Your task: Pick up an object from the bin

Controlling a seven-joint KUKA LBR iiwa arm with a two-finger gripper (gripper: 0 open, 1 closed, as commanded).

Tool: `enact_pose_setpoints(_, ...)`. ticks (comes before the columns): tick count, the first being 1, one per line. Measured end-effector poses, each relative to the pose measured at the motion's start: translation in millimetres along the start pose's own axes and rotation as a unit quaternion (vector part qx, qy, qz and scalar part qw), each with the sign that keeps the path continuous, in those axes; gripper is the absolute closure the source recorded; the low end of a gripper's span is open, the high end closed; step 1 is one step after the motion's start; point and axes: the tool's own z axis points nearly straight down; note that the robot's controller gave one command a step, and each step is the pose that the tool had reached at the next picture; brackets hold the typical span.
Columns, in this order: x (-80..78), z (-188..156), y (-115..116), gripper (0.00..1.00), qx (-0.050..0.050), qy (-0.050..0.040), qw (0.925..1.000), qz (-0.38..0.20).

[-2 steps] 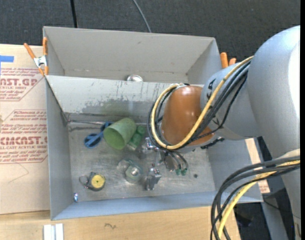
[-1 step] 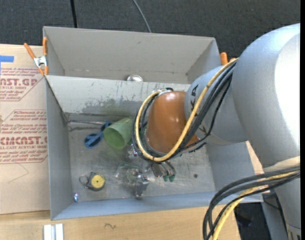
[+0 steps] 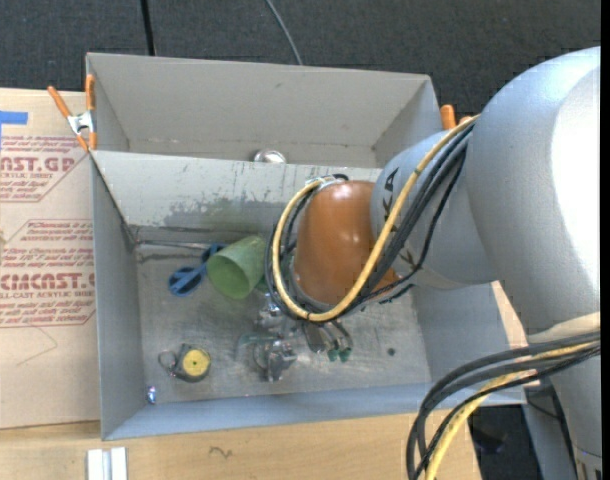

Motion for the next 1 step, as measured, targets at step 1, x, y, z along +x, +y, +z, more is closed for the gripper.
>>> enact_pose_setpoints(1,-11.0,-146.8,-30.4,1.00,0.001,-0.0025,0.9992,-0.040)
